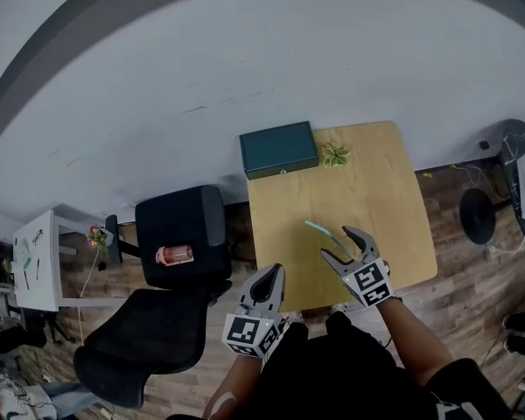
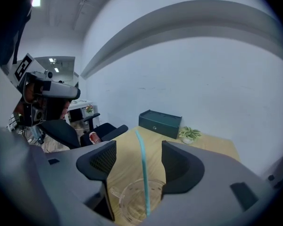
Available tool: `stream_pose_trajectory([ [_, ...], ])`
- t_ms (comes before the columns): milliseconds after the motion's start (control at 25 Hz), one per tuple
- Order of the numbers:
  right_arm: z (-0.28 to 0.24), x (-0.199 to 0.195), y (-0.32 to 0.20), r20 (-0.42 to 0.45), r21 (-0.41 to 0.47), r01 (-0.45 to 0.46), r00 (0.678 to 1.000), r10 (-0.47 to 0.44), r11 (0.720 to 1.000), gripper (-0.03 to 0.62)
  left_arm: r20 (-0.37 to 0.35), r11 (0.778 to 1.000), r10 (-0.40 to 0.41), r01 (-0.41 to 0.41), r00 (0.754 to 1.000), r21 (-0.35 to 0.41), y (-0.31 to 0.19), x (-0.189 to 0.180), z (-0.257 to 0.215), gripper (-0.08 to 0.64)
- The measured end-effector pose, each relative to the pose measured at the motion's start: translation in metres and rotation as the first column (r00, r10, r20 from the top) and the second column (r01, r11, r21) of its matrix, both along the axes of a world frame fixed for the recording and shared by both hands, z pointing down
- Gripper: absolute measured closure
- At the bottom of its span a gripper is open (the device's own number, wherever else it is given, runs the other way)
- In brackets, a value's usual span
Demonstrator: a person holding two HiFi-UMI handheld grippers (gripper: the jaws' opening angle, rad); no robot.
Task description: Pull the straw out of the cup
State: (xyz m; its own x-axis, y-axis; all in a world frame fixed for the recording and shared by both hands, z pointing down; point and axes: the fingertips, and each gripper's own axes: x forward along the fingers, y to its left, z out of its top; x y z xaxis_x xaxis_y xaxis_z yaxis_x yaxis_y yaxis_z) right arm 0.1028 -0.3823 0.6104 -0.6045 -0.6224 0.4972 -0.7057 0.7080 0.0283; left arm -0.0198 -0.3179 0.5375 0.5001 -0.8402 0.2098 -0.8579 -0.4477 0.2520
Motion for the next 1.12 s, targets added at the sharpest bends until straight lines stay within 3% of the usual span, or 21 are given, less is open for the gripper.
stream_pose_trajectory([
  [240,0.026,-0.005,-0.008,-0.079,-0.055,0.038,0.996,-0.042,0.998,0.378,-0.011,0.997,-0.072,0.071,0.997,-0.026,0.000,-0.010,0.012,0.541],
  [680,0.042,-0.004,-0.016,-0.137,-0.126,0.042,0.989,-0.059,0.991,0.540,-0.021,0.990,-0.140,0.140,0.990,-0.025,-0.003,-0.020,0.011,0.541],
  [1120,0.023,0.001,-0.013,-0.105,-0.094,0.046,0.993,-0.056,0.995,0.541,-0.018,0.995,-0.104,0.104,0.994,0.003,-0.014,-0.007,0.001,0.541],
])
